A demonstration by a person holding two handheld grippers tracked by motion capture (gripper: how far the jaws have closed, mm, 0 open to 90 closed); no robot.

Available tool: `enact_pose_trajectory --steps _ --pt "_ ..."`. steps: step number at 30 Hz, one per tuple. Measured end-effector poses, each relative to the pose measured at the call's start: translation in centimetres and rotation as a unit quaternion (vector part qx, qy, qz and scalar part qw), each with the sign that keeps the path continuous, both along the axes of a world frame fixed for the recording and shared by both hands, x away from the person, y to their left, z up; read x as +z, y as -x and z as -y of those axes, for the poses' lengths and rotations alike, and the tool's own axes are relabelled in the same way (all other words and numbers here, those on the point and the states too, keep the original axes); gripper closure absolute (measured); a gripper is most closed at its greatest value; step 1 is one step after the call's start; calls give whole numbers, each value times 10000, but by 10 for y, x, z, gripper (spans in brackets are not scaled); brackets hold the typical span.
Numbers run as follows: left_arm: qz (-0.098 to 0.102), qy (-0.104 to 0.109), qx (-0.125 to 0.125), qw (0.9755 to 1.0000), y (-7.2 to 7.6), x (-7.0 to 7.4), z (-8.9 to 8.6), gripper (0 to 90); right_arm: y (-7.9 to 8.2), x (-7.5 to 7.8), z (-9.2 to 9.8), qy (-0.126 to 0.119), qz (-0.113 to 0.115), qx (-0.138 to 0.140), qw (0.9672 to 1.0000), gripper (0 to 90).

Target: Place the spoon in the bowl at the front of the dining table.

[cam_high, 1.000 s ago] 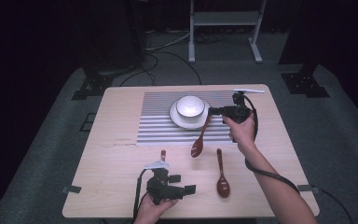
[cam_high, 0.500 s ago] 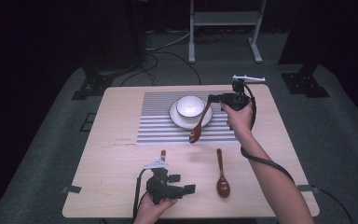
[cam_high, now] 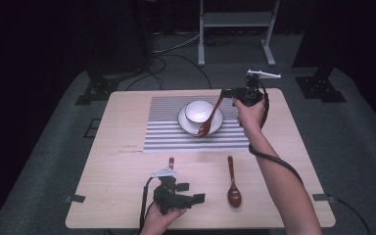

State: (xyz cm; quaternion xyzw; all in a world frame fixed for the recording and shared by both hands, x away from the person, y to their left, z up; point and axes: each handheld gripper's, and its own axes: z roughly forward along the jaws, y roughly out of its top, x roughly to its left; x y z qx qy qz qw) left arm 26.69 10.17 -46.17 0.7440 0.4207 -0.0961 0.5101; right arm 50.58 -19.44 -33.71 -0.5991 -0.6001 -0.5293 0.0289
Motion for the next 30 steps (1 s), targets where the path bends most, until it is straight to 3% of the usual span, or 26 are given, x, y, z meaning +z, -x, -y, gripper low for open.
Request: enact_pose_trajectory --steps 8,22,30 --pt "8 -8 -6 10000 0 0 0 61 -12 1 -1 0 -41 -296 9996 824" --pt "6 33 18 10000 1 1 -1 61 -30 14 -5 274 63 -827 9962 820" --pt "2 41 23 10000 1 1 -2 61 -33 11 -9 327 92 -953 9949 815"
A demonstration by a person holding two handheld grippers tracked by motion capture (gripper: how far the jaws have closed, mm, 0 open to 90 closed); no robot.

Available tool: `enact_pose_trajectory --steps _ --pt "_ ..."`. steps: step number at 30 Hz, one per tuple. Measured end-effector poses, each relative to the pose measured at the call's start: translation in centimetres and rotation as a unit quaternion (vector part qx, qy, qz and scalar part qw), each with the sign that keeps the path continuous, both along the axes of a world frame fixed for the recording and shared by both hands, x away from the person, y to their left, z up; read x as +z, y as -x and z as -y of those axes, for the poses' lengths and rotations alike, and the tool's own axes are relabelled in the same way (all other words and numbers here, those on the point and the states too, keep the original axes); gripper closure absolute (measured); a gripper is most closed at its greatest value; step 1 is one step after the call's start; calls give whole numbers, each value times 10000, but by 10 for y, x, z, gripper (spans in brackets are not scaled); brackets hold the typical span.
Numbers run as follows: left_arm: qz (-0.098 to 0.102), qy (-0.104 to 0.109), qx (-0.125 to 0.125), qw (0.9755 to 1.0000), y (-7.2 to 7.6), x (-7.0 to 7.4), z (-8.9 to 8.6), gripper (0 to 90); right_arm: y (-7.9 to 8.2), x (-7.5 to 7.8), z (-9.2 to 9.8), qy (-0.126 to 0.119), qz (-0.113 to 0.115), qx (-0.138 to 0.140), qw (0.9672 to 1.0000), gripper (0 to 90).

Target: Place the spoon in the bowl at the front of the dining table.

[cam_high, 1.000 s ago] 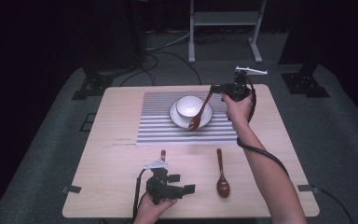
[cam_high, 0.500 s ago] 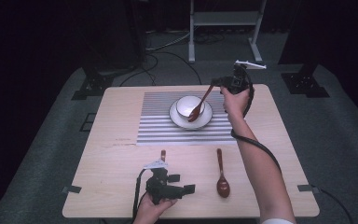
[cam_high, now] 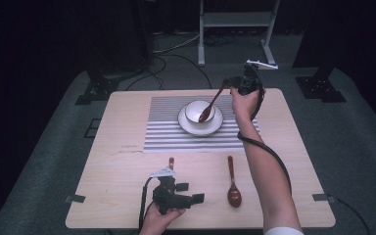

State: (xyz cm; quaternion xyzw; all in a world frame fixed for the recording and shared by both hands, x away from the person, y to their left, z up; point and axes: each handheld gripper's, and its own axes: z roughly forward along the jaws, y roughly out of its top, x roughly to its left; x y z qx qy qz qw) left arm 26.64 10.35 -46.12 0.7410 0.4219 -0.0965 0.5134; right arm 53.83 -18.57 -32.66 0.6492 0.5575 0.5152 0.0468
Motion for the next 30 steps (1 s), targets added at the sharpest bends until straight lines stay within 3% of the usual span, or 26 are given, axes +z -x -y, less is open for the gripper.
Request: enact_pose_trajectory --steps 10,23,30 --pt "6 -26 -31 10000 0 0 0 60 0 -9 -1 -2 -30 27 10000 811" --pt "5 -46 -28 10000 0 -1 1 61 0 -38 4 -28 -330 150 9993 806" --pt "6 -44 -25 10000 1 -1 2 61 0 -52 6 -14 -525 262 9983 691"
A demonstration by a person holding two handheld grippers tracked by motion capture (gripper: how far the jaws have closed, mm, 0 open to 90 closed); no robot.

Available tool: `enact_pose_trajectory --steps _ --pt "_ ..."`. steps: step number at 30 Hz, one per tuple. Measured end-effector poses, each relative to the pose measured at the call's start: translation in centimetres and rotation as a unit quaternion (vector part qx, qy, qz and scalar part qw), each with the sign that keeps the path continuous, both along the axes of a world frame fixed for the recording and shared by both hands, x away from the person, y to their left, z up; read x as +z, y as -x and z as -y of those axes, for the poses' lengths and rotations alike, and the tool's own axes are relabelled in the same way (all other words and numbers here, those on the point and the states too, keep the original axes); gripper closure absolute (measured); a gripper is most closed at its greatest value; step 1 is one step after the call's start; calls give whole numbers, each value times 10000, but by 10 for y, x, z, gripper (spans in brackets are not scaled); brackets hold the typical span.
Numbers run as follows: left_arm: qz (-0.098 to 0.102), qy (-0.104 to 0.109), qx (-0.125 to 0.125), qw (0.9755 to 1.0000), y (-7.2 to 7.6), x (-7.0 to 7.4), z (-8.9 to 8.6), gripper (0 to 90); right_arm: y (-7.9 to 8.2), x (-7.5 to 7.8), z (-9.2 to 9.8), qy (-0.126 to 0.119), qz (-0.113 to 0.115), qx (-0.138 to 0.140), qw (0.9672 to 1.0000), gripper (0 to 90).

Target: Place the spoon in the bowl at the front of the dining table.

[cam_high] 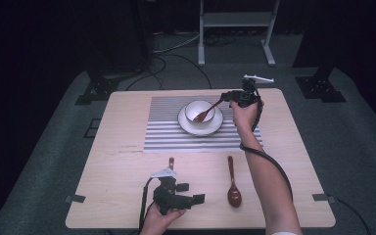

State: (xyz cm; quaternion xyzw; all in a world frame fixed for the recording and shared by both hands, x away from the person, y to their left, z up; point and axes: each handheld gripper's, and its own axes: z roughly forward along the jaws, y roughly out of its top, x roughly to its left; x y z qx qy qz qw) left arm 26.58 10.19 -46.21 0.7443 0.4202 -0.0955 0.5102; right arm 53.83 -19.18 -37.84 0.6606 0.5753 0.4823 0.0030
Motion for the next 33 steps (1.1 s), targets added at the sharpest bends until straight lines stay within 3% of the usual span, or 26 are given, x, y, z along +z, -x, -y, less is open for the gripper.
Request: enact_pose_trajectory --steps 17,33 --pt "-14 -24 0 10000 0 0 1 60 1 -21 6 -35 -181 92 9998 658" --pt "-1 -21 6 10000 -1 0 1 61 8 -17 8 93 -117 220 9996 638"
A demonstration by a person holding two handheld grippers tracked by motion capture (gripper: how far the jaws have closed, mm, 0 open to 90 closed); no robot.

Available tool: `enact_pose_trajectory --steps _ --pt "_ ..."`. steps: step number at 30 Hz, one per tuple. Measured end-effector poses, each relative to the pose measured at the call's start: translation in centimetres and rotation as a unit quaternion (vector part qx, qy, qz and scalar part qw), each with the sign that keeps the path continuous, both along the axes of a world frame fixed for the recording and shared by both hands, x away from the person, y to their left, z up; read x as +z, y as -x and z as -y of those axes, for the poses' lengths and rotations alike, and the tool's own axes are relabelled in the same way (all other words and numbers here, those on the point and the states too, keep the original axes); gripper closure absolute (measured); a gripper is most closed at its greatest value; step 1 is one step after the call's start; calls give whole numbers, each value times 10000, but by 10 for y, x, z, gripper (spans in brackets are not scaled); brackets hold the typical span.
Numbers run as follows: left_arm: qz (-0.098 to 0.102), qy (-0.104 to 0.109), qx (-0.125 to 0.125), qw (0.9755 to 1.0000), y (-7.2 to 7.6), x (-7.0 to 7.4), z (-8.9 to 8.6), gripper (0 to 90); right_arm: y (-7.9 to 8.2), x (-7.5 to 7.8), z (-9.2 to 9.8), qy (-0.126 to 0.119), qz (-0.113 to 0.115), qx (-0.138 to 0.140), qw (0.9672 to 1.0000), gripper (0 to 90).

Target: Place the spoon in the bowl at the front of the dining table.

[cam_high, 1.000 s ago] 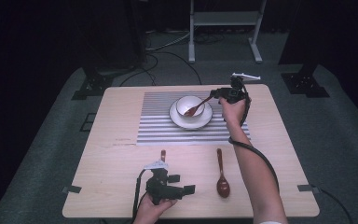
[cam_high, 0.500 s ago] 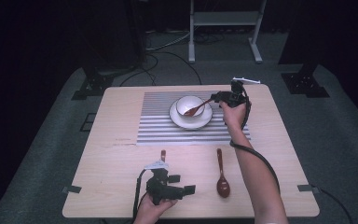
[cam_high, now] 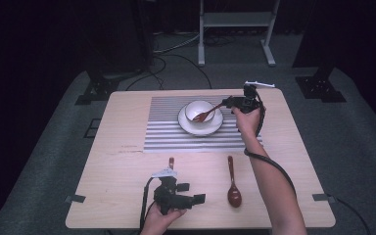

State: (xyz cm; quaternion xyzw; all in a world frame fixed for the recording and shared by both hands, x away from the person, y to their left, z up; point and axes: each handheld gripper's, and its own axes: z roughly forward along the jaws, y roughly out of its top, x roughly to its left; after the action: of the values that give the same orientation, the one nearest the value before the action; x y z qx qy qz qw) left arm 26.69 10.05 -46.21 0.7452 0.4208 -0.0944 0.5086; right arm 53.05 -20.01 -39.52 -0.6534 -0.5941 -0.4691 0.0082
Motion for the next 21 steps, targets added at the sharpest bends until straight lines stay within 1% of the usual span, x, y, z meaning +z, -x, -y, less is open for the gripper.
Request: enact_pose_trajectory --steps 5,11,21 --pt "27 -1 28 10000 -1 1 -1 61 4 -1 -1 50 -24 95 9999 624" --pt "16 4 59 10000 -2 1 -2 60 7 -1 -3 77 7 222 9997 610" --pt "42 15 44 10000 -1 2 -3 61 16 -3 -8 131 18 450 9989 596"
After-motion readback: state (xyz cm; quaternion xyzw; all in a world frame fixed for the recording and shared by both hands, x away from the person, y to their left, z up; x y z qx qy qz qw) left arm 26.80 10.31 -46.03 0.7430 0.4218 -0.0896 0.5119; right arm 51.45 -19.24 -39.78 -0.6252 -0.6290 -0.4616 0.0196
